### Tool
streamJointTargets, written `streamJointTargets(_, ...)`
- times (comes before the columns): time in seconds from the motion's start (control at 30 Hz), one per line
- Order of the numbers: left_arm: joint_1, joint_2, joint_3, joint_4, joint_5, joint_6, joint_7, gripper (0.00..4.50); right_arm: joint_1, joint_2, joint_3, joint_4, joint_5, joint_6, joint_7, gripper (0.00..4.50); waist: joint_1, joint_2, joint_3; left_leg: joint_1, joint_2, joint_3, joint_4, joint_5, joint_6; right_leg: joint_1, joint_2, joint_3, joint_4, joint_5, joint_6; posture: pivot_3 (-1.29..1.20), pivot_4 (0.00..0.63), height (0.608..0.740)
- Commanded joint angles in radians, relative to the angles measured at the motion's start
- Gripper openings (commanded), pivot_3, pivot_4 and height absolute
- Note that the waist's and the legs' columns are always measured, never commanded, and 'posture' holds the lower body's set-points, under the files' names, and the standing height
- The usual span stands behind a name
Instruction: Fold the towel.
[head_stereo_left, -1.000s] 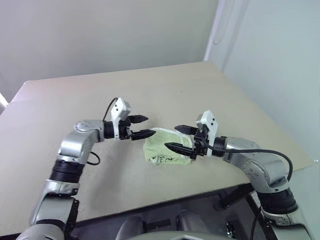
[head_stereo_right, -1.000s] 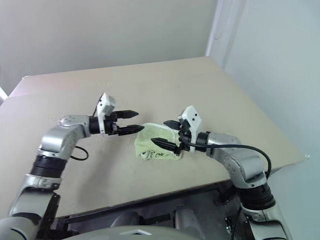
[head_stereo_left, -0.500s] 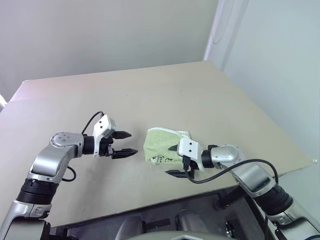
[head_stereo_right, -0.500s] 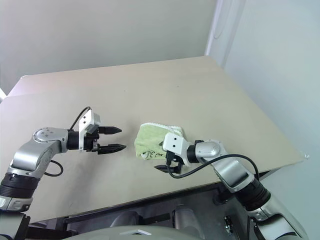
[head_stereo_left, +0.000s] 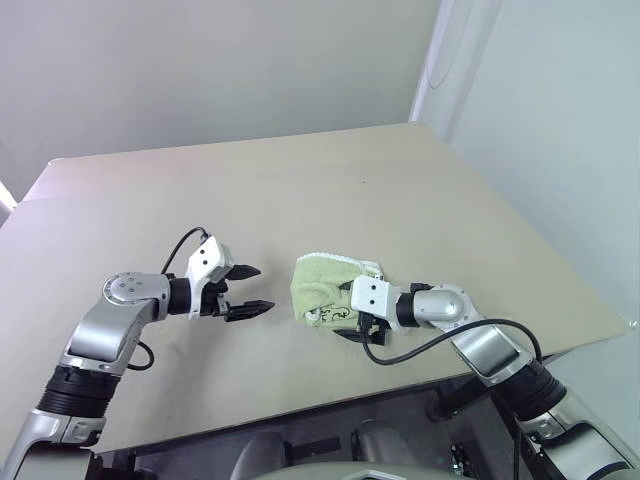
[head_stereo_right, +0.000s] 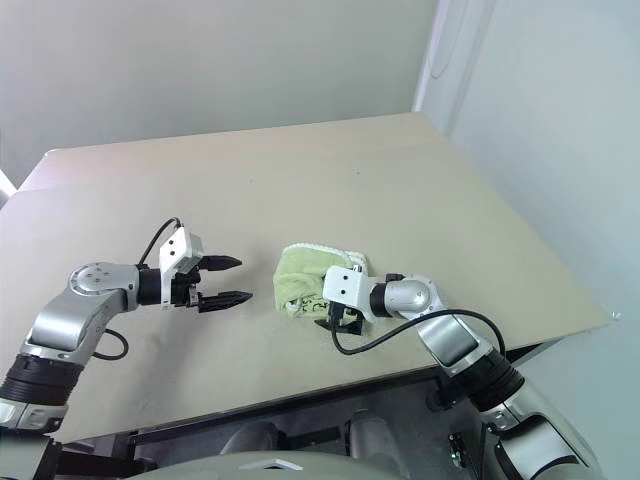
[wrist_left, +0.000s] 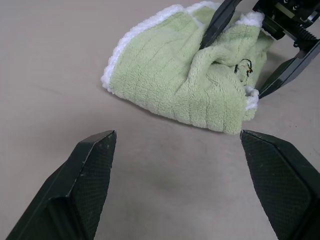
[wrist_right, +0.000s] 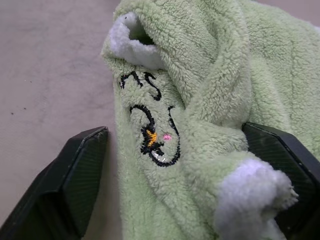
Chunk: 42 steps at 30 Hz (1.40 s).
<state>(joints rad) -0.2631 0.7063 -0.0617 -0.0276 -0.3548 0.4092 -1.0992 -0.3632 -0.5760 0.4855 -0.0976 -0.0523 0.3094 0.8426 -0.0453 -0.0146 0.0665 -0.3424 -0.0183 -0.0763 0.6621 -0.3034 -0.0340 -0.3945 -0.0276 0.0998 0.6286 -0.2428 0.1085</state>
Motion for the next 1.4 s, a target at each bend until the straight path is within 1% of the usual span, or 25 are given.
streamJointTargets(0.03, -0.023, -0.003, 0.004, 0.015, 0.015, -0.033, 0.001, 4.24, -0.008, 0.007, -0.016, -0.005, -0.022, -0.025, -0.002, 3.13, 0.000, 0.000, 0.000, 0.000, 0.000, 0.000, 0.000, 0.000, 0.000, 0.000, 0.000, 0.000, 0.000, 0.000, 0.000, 0.00, 0.000, 0.740)
streamJointTargets(0.1, -0.028, -0.006, 0.000, 0.026, 0.023, -0.043, 0.001, 4.24, -0.005, 0.009, -0.018, -0.008, -0.029, -0.035, -0.002, 2.45, 0.000, 0.000, 0.000, 0.000, 0.000, 0.000, 0.000, 0.000, 0.000, 0.000, 0.000, 0.000, 0.000, 0.000, 0.000, 0.00, 0.000, 0.740)
streamJointTargets(0.17, -0.034, -0.011, -0.002, 0.035, 0.029, -0.048, 0.000, 4.24, -0.001, 0.011, -0.018, -0.007, -0.035, -0.040, -0.002, 1.63, 0.000, 0.000, 0.000, 0.000, 0.000, 0.000, 0.000, 0.000, 0.000, 0.000, 0.000, 0.000, 0.000, 0.000, 0.000, 0.00, 0.000, 0.740)
streamJointTargets(0.3, -0.050, -0.024, -0.003, 0.073, 0.047, -0.070, 0.003, 4.24, 0.001, 0.018, -0.011, 0.003, -0.057, -0.042, -0.011, 0.21, 0.000, 0.000, 0.000, 0.000, 0.000, 0.000, 0.000, 0.000, 0.000, 0.000, 0.000, 0.000, 0.000, 0.000, 0.000, 0.00, 0.000, 0.740)
streamJointTargets(0.33, -0.054, -0.027, -0.004, 0.085, 0.052, -0.077, 0.003, 4.24, 0.001, 0.024, -0.016, 0.001, -0.055, -0.037, -0.014, 0.03, 0.000, 0.000, 0.000, 0.000, 0.000, 0.000, 0.000, 0.000, 0.000, 0.000, 0.000, 0.000, 0.000, 0.000, 0.000, 0.00, 0.000, 0.740)
streamJointTargets(0.43, -0.057, -0.032, -0.005, 0.113, 0.066, -0.096, 0.000, 4.24, -0.003, 0.050, -0.068, -0.038, 0.012, 0.015, -0.006, 0.03, -0.001, 0.000, 0.000, 0.000, 0.000, 0.000, 0.000, 0.000, 0.000, 0.000, 0.000, 0.000, 0.000, 0.000, 0.000, 0.00, 0.000, 0.740)
streamJointTargets(0.53, -0.065, -0.032, 0.002, 0.128, 0.069, -0.099, -0.005, 4.24, -0.018, 0.079, -0.176, -0.120, 0.160, 0.128, 0.025, 0.03, 0.000, 0.000, 0.000, 0.000, 0.000, 0.000, 0.000, 0.000, 0.000, 0.000, 0.000, 0.000, 0.000, 0.000, 0.000, 0.00, 0.000, 0.740)
streamJointTargets(0.63, -0.082, -0.033, 0.002, 0.140, 0.077, -0.097, -0.003, 4.24, -0.072, 0.121, -0.334, -0.175, 0.353, 0.281, 0.024, 0.03, 0.001, 0.000, 0.000, -0.001, 0.000, -0.001, 0.000, 0.000, 0.000, -0.001, 0.000, 0.000, 0.000, 0.000, 0.000, 0.00, 0.000, 0.740)
streamJointTargets(0.7, -0.091, -0.036, 0.000, 0.143, 0.080, -0.092, 0.003, 4.24, -0.127, 0.137, -0.438, -0.176, 0.449, 0.357, 0.000, 0.03, 0.001, 0.000, 0.001, -0.001, 0.000, -0.001, 0.000, 0.000, 0.000, -0.001, 0.000, 0.000, 0.000, 0.000, 0.000, 0.00, 0.000, 0.740)
streamJointTargets(0.77, -0.093, -0.041, -0.001, 0.128, 0.080, -0.078, 0.011, 4.24, -0.184, 0.137, -0.513, -0.137, 0.482, 0.387, -0.045, 0.03, 0.001, 0.001, 0.001, -0.001, 0.000, -0.001, 0.000, 0.000, 0.000, -0.001, 0.000, 0.000, 0.000, 0.000, 0.000, 0.00, 0.000, 0.740)
streamJointTargets(0.83, -0.090, -0.046, -0.004, 0.107, 0.079, -0.065, 0.019, 4.24, -0.222, 0.124, -0.548, -0.091, 0.471, 0.383, -0.084, 0.03, 0.001, 0.001, 0.001, -0.001, 0.000, -0.002, 0.000, 0.000, 0.000, -0.001, 0.000, -0.001, 0.000, 0.000, 0.000, 0.00, 0.000, 0.740)
streamJointTargets(0.97, -0.082, -0.054, -0.009, 0.065, 0.078, -0.037, 0.037, 4.24, -0.255, 0.074, -0.551, -0.011, 0.400, 0.313, -0.120, 0.03, 0.001, 0.001, 0.001, -0.004, 0.000, -0.002, -0.001, 0.000, 0.000, -0.003, 0.000, -0.001, 0.000, 0.000, 0.000, 0.00, 0.000, 0.740)
streamJointTargets(1.1, -0.100, -0.059, -0.009, 0.040, 0.073, 0.001, 0.048, 4.24, -0.218, 0.007, -0.454, 0.103, 0.224, 0.113, -0.138, 0.03, 0.000, 0.001, 0.000, -0.013, 0.000, -0.001, 0.000, 0.000, 0.000, -0.012, -0.001, -0.001, 0.000, 0.004, -0.003, 0.00, 0.000, 0.740)
streamJointTargets(1.23, -0.112, -0.063, -0.013, -0.010, 0.067, 0.050, 0.064, 4.24, -0.151, 0.027, -0.395, 0.144, 0.160, 0.003, -0.149, 0.03, 0.000, 0.001, 0.000, -0.013, 0.000, 0.000, -0.001, 0.000, 0.000, -0.013, 0.000, -0.001, 0.000, 0.005, 0.000, 0.00, 0.000, 0.740)
streamJointTargets(1.4, -0.101, -0.062, -0.019, -0.095, 0.057, 0.113, 0.092, 4.24, -0.052, 0.042, -0.334, 0.079, 0.142, -0.044, -0.118, 0.03, -0.001, 0.001, 0.001, -0.013, 0.000, 0.000, -0.001, 0.000, 0.000, -0.013, 0.000, 0.000, 0.000, 0.005, 0.000, 0.00, 0.000, 0.740)
